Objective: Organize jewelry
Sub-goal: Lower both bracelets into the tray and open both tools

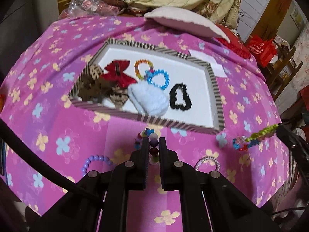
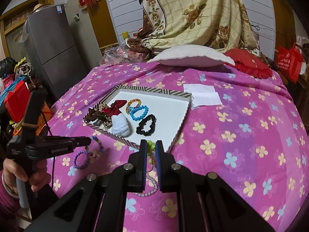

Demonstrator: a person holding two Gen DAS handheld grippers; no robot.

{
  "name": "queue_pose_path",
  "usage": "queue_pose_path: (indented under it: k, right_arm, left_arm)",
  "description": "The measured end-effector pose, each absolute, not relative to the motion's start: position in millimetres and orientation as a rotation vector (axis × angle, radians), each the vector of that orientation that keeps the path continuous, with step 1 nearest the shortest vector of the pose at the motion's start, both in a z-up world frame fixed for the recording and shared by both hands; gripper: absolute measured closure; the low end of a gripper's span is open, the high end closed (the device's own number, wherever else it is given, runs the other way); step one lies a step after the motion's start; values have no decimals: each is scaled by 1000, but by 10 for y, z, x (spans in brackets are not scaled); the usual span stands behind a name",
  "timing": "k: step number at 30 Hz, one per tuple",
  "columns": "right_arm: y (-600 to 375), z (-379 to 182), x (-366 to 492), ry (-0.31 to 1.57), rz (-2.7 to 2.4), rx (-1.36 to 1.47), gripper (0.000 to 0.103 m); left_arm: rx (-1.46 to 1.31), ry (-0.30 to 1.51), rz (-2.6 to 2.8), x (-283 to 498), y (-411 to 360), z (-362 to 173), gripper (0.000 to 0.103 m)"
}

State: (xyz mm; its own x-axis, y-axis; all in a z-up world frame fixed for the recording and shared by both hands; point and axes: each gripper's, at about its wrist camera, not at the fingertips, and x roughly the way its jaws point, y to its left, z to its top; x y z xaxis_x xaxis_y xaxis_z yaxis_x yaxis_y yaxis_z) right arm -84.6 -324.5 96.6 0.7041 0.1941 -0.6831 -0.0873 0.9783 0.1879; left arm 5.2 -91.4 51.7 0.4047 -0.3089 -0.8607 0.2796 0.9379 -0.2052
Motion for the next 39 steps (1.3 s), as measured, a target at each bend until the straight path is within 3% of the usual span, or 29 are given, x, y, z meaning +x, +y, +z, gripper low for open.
queue_pose_path:
  k: [19,30,39]
  right_arm:
    - [-3258,752,301,860,193,118,94]
    - [-3419,376,1035,907,190,174,95]
    - [-3567,-54,1633,966,145,234,94]
  left_arm:
    - [36,1060,-385,942,-1518,832,74]
    - [23,1113,-386,1722,-2046,454,74]
    - [21,1168,-263,2141,-1826,15,74]
